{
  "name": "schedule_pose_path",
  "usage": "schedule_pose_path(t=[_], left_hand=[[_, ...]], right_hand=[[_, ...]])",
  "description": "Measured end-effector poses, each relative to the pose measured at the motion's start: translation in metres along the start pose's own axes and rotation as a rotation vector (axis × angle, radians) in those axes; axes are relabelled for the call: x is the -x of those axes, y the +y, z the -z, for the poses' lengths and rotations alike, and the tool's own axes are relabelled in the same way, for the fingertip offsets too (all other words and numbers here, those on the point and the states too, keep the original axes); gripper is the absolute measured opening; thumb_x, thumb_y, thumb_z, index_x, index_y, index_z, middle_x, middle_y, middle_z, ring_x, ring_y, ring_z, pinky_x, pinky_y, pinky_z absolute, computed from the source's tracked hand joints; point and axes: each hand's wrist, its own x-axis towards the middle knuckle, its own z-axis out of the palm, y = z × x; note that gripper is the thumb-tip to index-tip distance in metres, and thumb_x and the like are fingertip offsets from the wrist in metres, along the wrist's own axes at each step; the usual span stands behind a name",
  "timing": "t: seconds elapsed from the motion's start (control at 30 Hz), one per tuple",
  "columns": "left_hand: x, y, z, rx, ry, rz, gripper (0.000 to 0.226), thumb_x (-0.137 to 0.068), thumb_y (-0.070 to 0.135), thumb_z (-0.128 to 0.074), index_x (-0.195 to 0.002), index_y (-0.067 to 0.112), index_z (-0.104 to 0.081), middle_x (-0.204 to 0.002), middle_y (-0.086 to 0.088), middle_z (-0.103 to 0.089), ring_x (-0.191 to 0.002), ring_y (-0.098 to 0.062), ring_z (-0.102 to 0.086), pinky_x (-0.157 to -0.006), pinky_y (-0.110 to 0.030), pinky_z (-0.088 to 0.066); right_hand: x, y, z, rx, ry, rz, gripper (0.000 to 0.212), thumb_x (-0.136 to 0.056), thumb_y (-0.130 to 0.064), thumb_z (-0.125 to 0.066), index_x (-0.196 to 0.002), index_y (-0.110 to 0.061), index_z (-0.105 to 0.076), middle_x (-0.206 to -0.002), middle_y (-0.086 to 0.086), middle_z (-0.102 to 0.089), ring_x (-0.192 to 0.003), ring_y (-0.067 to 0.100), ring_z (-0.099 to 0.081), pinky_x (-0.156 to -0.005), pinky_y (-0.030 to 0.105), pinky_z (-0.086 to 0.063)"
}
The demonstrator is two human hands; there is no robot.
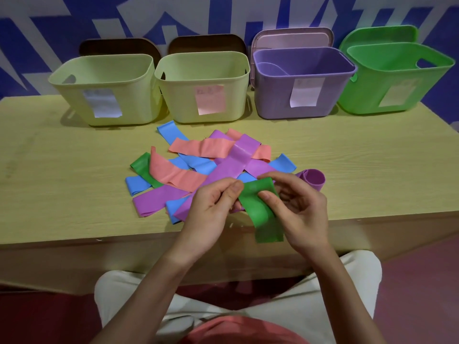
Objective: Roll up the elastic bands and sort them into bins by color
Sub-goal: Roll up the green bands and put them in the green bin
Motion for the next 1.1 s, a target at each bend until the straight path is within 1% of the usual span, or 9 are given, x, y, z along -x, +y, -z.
schedule_pose_path(t=[0.13,0.2,0.27,0.37,0.5,0.6,0.77,0.97,1.1], left_hand=[[0.0,0.001,0.001,-0.051,-0.081,0.005,0.051,-0.086,0.04,-0.044,-0.073,-0.008,-0.055,-0.053,0.011,-0.053,-0.053,0.003,-0.046,-0.056,-0.012,-0.036],[0.001,0.002,0.0,-0.085,-0.116,-0.016,0.047,-0.087,0.04,-0.045,-0.078,-0.003,-0.06,-0.058,0.013,-0.053,-0.056,0.004,-0.047,-0.058,-0.012,-0.037],[0.003,0.0,0.0,-0.078,-0.113,-0.035,0.029,-0.089,0.041,-0.055,-0.085,0.015,-0.066,-0.067,0.015,-0.059,-0.064,0.005,-0.052,-0.063,-0.013,-0.041],[0.003,-0.005,0.001,-0.1,-0.095,-0.021,0.021,-0.076,0.047,-0.066,-0.092,0.033,-0.067,-0.076,0.014,-0.06,-0.072,-0.008,-0.055,-0.07,-0.031,-0.05],[0.002,-0.007,-0.004,-0.126,0.009,-0.03,0.007,-0.079,0.03,-0.065,-0.085,0.03,-0.068,-0.07,0.012,-0.063,-0.068,-0.01,-0.062,-0.074,-0.048,-0.055],[0.0,-0.009,-0.005,-0.102,0.036,-0.032,0.01,-0.083,0.026,-0.059,-0.085,0.021,-0.069,-0.075,0.0,-0.069,-0.07,-0.014,-0.065,-0.073,-0.041,-0.055],[-0.002,-0.011,-0.007,-0.058,-0.02,-0.015,0.022,-0.096,0.014,-0.051,-0.079,0.008,-0.064,-0.056,0.012,-0.054,-0.054,0.003,-0.046,-0.057,-0.012,-0.036],[-0.006,-0.014,-0.002,0.031,-0.068,0.032,0.038,-0.096,0.026,-0.05,-0.079,-0.007,-0.059,-0.057,0.009,-0.05,-0.055,-0.003,-0.042,-0.053,-0.017,-0.035],[-0.004,-0.012,-0.001,0.02,-0.02,-0.029,0.006,-0.089,0.017,-0.062,-0.089,0.019,-0.068,-0.072,0.001,-0.063,-0.068,-0.003,-0.055,-0.063,-0.014,-0.045]], right_hand=[[0.001,0.0,0.003,-0.012,0.052,-0.055,0.015,-0.073,-0.028,-0.074,-0.082,-0.039,-0.07,-0.074,-0.005,-0.069,-0.07,0.006,-0.063,-0.068,0.017,-0.051],[0.001,0.0,0.006,-0.01,0.047,-0.074,0.021,-0.074,-0.018,-0.075,-0.078,-0.037,-0.069,-0.072,-0.013,-0.068,-0.067,0.002,-0.063,-0.066,0.015,-0.05],[0.001,0.001,0.008,-0.009,0.047,-0.092,0.018,-0.074,-0.012,-0.071,-0.076,-0.03,-0.068,-0.07,-0.014,-0.068,-0.065,0.0,-0.062,-0.064,0.014,-0.049],[0.0,0.002,0.009,-0.001,0.055,-0.093,0.011,-0.076,-0.012,-0.072,-0.079,-0.017,-0.064,-0.071,-0.015,-0.068,-0.065,-0.002,-0.062,-0.063,0.012,-0.049],[0.001,0.002,0.006,-0.091,0.048,-0.147,0.014,-0.074,-0.013,-0.072,-0.086,-0.012,-0.065,-0.074,-0.01,-0.071,-0.07,0.0,-0.065,-0.067,0.013,-0.051],[0.001,0.005,0.008,-0.112,0.032,-0.162,0.027,-0.075,-0.008,-0.074,-0.099,-0.016,-0.067,-0.082,0.003,-0.07,-0.078,0.01,-0.066,-0.075,0.019,-0.053],[-0.001,0.003,0.006,-0.039,0.024,-0.114,0.023,-0.078,-0.007,-0.069,-0.097,-0.02,-0.067,-0.085,0.004,-0.069,-0.078,0.008,-0.065,-0.075,0.018,-0.051],[-0.005,0.002,0.006,0.051,0.004,-0.111,0.017,-0.084,-0.005,-0.069,-0.086,-0.021,-0.064,-0.077,-0.012,-0.07,-0.071,0.001,-0.064,-0.067,0.014,-0.049],[-0.006,0.002,0.005,0.04,-0.013,-0.127,0.007,-0.085,-0.013,-0.067,-0.089,-0.018,-0.065,-0.082,-0.01,-0.072,-0.074,0.003,-0.067,-0.067,0.016,-0.05]])
